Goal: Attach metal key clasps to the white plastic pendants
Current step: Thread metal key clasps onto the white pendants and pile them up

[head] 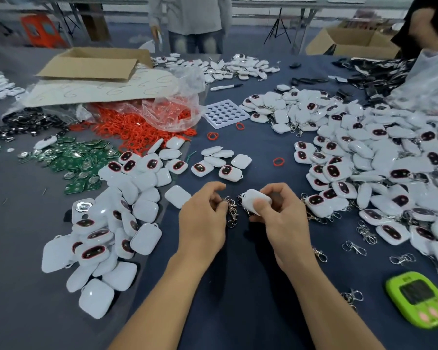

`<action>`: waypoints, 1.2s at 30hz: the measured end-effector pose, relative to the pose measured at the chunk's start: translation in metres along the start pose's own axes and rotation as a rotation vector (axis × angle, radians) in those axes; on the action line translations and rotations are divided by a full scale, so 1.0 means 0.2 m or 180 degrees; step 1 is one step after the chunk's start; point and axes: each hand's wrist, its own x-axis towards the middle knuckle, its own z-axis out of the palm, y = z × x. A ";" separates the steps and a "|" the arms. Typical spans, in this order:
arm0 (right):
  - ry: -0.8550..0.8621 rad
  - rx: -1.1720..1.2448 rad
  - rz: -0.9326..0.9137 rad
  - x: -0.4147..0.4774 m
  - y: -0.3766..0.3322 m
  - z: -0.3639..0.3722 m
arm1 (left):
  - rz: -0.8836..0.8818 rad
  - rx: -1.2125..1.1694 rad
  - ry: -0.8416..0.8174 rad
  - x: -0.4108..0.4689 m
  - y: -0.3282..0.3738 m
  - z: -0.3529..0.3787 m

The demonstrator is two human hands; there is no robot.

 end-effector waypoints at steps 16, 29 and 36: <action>0.0337 -0.0027 0.0094 0.00 -0.01 0.02 | -0.0131 -0.0952 0.0140 0.02 0.03 -0.02; 0.0336 -0.1100 -0.0420 0.10 0.02 0.05 | -0.0043 -0.0951 -0.0267 0.14 0.01 -0.02; 0.0387 -0.1125 -0.0688 0.14 0.01 0.08 | 0.0013 -0.1014 -0.0368 0.21 0.03 0.01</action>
